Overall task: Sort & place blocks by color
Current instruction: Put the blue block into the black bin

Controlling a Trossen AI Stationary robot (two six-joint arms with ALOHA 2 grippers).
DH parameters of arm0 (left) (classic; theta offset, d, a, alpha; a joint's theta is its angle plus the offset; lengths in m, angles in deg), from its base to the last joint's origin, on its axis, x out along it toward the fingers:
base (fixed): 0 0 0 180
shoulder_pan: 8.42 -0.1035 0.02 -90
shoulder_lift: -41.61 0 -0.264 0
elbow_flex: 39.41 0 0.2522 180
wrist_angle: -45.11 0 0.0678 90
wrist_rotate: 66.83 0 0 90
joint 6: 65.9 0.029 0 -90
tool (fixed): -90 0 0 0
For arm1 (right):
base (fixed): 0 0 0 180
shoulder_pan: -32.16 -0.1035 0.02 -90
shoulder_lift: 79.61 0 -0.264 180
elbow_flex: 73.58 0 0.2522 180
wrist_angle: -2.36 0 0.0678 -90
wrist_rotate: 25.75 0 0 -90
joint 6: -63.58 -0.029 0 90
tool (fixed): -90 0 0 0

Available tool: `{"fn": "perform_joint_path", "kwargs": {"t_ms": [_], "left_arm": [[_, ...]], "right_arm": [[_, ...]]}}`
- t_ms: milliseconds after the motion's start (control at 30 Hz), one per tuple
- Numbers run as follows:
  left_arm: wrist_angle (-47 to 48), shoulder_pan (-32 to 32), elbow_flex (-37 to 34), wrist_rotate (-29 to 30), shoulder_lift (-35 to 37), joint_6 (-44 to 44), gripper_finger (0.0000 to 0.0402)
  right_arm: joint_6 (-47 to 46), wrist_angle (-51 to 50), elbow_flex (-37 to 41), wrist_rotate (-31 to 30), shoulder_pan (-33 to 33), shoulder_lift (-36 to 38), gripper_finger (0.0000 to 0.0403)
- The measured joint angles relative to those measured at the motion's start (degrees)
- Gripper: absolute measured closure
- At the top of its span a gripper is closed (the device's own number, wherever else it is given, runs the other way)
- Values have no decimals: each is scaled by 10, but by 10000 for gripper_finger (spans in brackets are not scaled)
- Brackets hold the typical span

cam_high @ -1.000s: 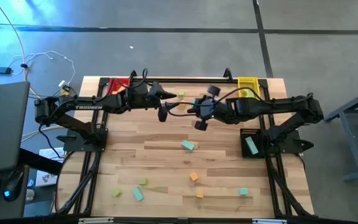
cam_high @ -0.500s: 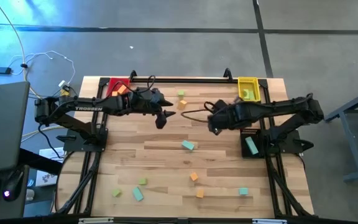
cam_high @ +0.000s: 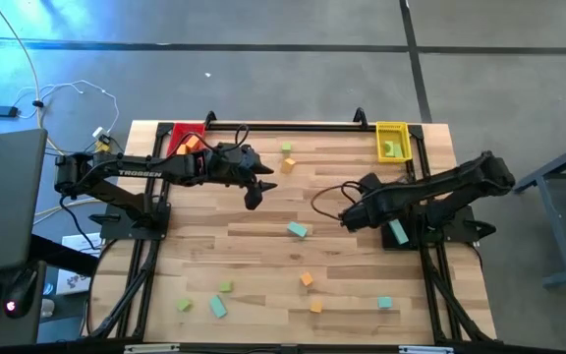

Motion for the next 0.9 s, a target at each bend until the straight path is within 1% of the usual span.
{"fn": "perform_joint_path", "kwargs": {"t_ms": [167, 300, 433, 600, 700, 767, 900], "left_arm": [[3, 0, 0, 5, 0, 0, 194], [-1, 0, 0, 37, 0, 0, 194], [-3, 0, 0, 61, 0, 0, 194], [1, 0, 0, 62, 0, 0, 194], [25, 0, 0, 55, 0, 0, 194], [44, 0, 0, 44, 0, 1, 194], [84, 0, 0, 36, 0, 0, 194]], "right_arm": [[-73, 2, 79, 80, -14, 1, 293], [-102, 15, 119, 125, -20, 1, 293], [-109, 44, 151, 163, -20, 6, 293], [-107, 109, 184, 198, -20, 22, 293], [-101, 110, 191, 216, -20, 23, 292], [-90, 111, 194, 223, -20, 23, 273], [-76, 113, 194, 228, -20, 23, 218]]}}
